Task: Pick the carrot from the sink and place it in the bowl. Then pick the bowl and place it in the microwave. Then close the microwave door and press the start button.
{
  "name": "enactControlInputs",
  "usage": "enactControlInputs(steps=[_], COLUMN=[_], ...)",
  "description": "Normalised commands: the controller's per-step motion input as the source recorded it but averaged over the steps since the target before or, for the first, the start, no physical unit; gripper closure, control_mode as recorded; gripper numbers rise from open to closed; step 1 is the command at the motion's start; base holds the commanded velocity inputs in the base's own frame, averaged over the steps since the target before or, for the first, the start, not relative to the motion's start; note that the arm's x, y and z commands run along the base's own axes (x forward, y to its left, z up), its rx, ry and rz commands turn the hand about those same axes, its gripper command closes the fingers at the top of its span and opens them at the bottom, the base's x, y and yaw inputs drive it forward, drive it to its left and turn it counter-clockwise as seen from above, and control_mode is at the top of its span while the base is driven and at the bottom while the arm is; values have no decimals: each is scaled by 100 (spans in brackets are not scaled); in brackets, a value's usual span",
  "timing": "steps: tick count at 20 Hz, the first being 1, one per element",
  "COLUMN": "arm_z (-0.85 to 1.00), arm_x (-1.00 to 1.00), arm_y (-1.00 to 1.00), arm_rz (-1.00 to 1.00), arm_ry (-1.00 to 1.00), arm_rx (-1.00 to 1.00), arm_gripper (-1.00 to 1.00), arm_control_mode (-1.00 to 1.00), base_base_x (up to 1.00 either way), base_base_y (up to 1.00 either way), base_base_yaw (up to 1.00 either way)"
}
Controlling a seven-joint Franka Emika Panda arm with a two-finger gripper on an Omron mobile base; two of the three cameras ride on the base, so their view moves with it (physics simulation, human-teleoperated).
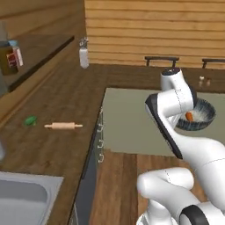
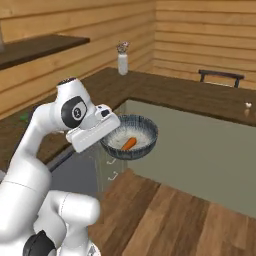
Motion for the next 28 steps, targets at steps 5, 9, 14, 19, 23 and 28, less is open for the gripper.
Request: enactControlInputs(steps=[5,9,14,19,23,28], arm_z=[0,0,0,0,0,0], arm_x=[0,0,0,0,0,0], arm_y=[0,0,0,0,0,0], arm_rz=[0,0,0,0,0,0], arm_ry=[0,0,0,0,0,0], arm_rx=[0,0,0,0,0,0], arm_gripper=[100,100,100,100,100,100], arm_control_mode=[100,100,100,100,100,100], base_base_x=[23,34,39,47,60,90], base_base_y=[-46,-43,-43,-38,-33,-13], base_base_yaw=[-80,-79,-79,-78,-73,-57])
